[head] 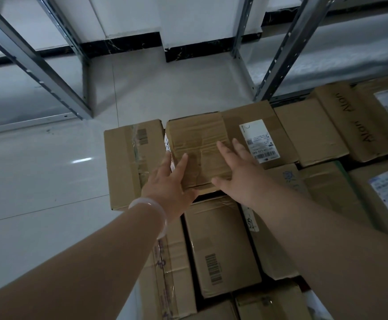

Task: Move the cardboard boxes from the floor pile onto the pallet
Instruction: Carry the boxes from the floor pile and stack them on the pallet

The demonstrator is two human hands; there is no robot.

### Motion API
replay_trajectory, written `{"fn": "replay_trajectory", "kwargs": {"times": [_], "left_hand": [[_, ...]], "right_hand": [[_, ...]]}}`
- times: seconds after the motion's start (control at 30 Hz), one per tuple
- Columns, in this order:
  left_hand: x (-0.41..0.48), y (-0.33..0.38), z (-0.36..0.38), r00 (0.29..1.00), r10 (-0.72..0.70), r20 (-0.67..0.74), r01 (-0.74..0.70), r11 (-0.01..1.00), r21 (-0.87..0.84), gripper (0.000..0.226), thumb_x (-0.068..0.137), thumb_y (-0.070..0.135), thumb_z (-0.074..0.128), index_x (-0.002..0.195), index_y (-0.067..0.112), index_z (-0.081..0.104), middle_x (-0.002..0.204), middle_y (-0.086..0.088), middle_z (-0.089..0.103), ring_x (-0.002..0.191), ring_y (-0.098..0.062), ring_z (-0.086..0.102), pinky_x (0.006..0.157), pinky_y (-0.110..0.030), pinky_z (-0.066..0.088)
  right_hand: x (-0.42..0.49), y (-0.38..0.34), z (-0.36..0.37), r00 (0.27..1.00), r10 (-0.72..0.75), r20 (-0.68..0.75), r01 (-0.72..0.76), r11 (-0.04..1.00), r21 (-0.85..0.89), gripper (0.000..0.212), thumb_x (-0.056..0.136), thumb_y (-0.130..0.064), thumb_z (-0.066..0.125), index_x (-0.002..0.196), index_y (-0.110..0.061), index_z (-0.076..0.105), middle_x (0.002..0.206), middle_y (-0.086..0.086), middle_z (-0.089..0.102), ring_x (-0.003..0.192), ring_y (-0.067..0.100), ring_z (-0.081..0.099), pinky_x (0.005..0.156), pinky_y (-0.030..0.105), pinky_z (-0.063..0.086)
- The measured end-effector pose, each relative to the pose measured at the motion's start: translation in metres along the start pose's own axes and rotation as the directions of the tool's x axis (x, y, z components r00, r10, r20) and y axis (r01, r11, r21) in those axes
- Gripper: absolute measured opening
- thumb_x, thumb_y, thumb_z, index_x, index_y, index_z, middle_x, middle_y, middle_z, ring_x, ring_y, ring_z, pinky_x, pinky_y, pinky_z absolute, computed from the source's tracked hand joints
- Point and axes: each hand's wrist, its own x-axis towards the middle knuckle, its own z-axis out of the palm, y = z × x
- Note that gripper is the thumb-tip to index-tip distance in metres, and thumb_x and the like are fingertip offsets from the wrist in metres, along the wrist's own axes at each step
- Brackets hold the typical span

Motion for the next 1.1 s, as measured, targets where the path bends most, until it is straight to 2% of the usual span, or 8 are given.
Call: {"fn": "replay_trajectory", "kwargs": {"times": [0.13,0.37,0.5,0.6,0.73,0.87,0.97,1.1], "left_hand": [[-0.018,0.016,-0.01,0.992,0.015,-0.125,0.008,0.984,0.178,0.091,0.086,0.066,0.051,0.147,0.053,-0.015,0.162,0.011,-0.018,0.15,-0.021,-0.009,0.119,-0.042,0.002],[-0.071,0.076,-0.017,0.966,0.168,-0.195,-0.111,0.956,0.273,0.094,0.083,0.072,0.043,0.126,0.06,-0.039,0.157,0.014,-0.03,0.147,-0.016,-0.022,0.114,-0.042,-0.015],[-0.109,0.125,-0.023,0.957,0.222,-0.185,-0.163,0.944,0.287,0.093,0.082,0.074,0.042,0.136,0.056,-0.032,0.156,0.013,-0.032,0.147,-0.015,-0.023,0.117,-0.046,-0.012],[-0.139,0.171,-0.029,0.935,0.313,-0.167,-0.248,0.914,0.322,0.093,0.082,0.075,0.043,0.143,0.053,-0.024,0.158,0.012,-0.029,0.147,-0.016,-0.021,0.116,-0.046,-0.012],[-0.181,0.232,-0.03,0.873,0.475,-0.113,-0.407,0.835,0.37,0.092,0.083,0.074,0.042,0.145,0.05,-0.021,0.159,0.01,-0.028,0.147,-0.018,-0.021,0.115,-0.047,-0.015],[-0.233,0.277,-0.017,0.784,0.62,-0.041,-0.549,0.722,0.421,0.094,0.083,0.075,0.043,0.145,0.048,-0.022,0.16,0.008,-0.024,0.149,-0.023,-0.016,0.117,-0.049,-0.011],[-0.28,0.299,0.004,0.705,0.709,0.027,-0.639,0.618,0.457,0.098,0.083,0.076,0.044,0.145,0.045,-0.024,0.161,0.005,-0.022,0.149,-0.025,-0.012,0.12,-0.051,-0.005],[-0.351,0.33,0.047,0.615,0.77,0.17,-0.73,0.476,0.49,0.1,0.083,0.077,0.043,0.141,0.046,-0.032,0.159,0.004,-0.027,0.149,-0.025,-0.017,0.119,-0.049,-0.007]], "right_hand": [[-0.027,0.006,-0.013,0.997,-0.069,-0.021,0.065,0.989,-0.132,0.095,0.085,-0.066,0.059,0.151,-0.05,-0.008,0.161,-0.017,-0.023,0.149,0.012,-0.015,0.112,0.036,-0.006],[-0.113,0.028,-0.044,0.994,-0.092,-0.051,0.077,0.967,-0.243,0.102,0.081,-0.074,0.055,0.153,-0.044,-0.01,0.162,-0.007,-0.024,0.148,0.014,-0.023,0.117,0.04,-0.013],[-0.174,0.041,-0.073,0.993,-0.074,-0.088,0.052,0.971,-0.234,0.102,0.082,-0.071,0.056,0.154,-0.042,-0.01,0.162,-0.007,-0.024,0.147,0.013,-0.025,0.115,0.038,-0.016],[-0.224,0.051,-0.097,0.979,-0.03,-0.201,-0.015,0.975,-0.22,0.102,0.081,-0.072,0.054,0.154,-0.042,-0.01,0.164,-0.006,-0.021,0.148,0.013,-0.023,0.119,0.042,-0.013],[-0.299,0.065,-0.112,0.946,0.088,-0.311,-0.159,0.965,-0.209,0.102,0.082,-0.075,0.049,0.152,-0.04,-0.017,0.164,-0.003,-0.021,0.149,0.017,-0.022,0.122,0.045,-0.008],[-0.386,0.078,-0.109,0.893,0.209,-0.399,-0.272,0.957,-0.105,0.099,0.081,-0.077,0.045,0.152,-0.041,-0.013,0.164,-0.004,-0.019,0.149,0.016,-0.02,0.115,0.038,-0.017],[-0.456,0.084,-0.088,0.84,0.319,-0.439,-0.376,0.925,-0.048,0.099,0.083,-0.076,0.047,0.152,-0.041,-0.015,0.163,-0.003,-0.022,0.149,0.018,-0.023,0.118,0.04,-0.017],[-0.548,0.093,-0.048,0.775,0.413,-0.477,-0.45,0.892,0.04,0.098,0.083,-0.074,0.047,0.152,-0.044,-0.016,0.162,-0.006,-0.025,0.144,0.012,-0.031,0.114,0.038,-0.023]]}}
